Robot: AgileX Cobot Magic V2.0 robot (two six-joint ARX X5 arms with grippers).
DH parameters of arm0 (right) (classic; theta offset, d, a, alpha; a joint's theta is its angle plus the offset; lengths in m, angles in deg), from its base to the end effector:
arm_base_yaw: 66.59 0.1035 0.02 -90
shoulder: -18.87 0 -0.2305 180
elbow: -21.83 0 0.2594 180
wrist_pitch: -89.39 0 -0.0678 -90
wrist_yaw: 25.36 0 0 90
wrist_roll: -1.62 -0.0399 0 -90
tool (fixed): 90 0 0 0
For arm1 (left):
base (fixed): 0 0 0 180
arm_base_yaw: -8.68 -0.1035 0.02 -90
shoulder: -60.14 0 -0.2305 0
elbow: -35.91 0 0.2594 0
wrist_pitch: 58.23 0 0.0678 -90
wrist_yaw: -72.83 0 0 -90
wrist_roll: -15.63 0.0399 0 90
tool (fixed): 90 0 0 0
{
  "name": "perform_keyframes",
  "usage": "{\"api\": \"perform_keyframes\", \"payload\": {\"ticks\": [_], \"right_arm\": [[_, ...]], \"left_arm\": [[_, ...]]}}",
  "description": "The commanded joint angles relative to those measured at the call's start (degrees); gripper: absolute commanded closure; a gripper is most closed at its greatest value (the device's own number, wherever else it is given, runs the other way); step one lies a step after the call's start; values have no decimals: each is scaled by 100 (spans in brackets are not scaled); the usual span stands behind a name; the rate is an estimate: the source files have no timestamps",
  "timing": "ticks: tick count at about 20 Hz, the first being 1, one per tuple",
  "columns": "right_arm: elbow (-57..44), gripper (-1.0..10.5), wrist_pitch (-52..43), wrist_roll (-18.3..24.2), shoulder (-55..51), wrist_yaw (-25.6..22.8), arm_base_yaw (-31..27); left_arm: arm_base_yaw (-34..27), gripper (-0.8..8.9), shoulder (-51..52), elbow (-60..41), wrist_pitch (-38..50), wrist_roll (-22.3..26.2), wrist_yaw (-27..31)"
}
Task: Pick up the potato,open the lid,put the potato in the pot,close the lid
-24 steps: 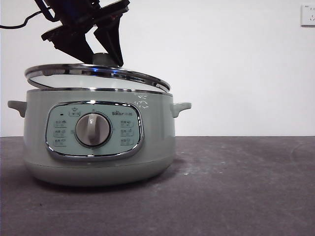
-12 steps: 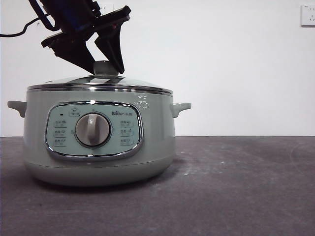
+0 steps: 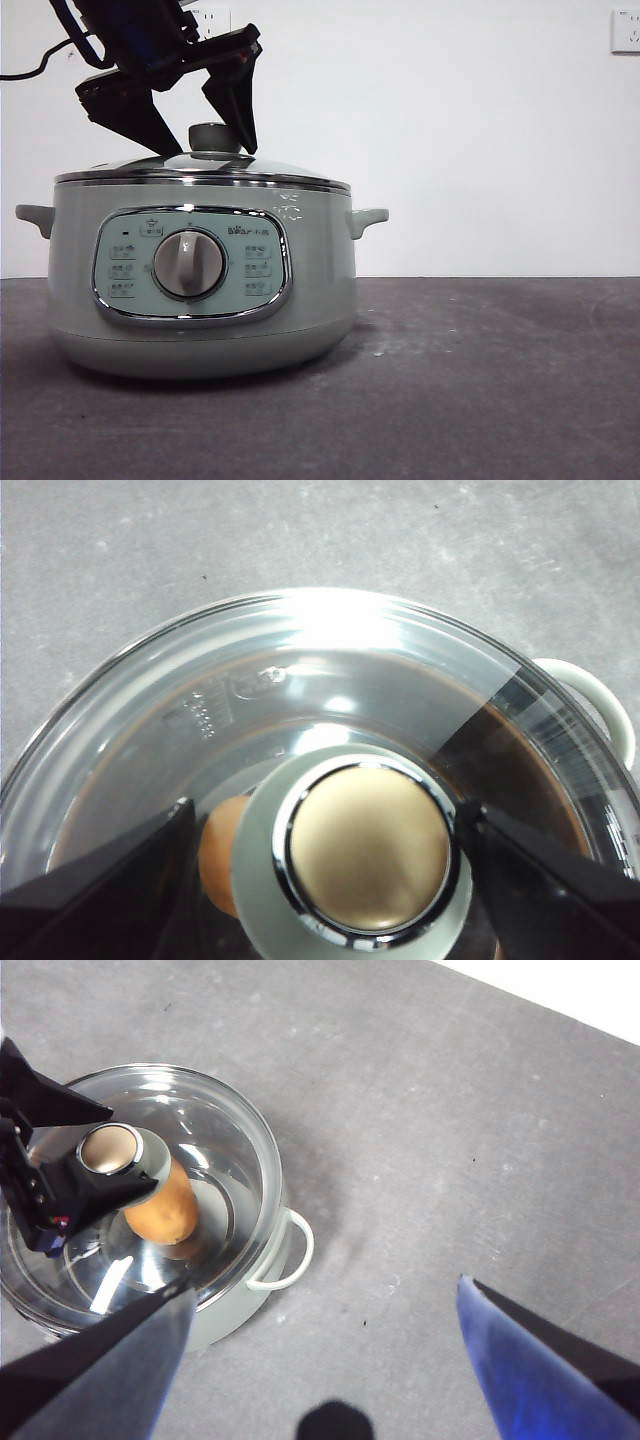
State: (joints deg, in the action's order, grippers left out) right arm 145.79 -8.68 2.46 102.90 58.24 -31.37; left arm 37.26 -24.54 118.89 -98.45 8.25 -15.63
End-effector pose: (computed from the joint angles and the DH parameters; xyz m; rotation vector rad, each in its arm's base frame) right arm 0.2271 0.1548 0.4273 -0.2769 0.6889 0.4853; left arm 0.2974 -0.1608 0.2534 0.0707 0.7393 -0.4032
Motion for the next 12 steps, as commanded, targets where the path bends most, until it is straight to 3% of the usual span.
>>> {"api": "perform_keyframes", "payload": {"ticks": [1, 6, 10, 11, 12], "right_arm": [[7, 509, -26, -55, -15, 0, -2], [4, 518, 76, -52, -15, 7, -140], [-109, 820, 282, -31, -61, 37, -195], [-240, 896, 208, -26, -133, 39, -201], [-437, 953, 61, -22, -247, 39, -210]], "left_arm": [[-2, 365, 162, -90, 24, -13, -9], [0, 375, 1167, -90, -52, -13, -17], [0, 379, 2302, -90, -352, 120, 50], [0, 415, 2542, -90, -470, 149, 199], [-4, 528, 2732, -90, -601, 205, 378]]}}
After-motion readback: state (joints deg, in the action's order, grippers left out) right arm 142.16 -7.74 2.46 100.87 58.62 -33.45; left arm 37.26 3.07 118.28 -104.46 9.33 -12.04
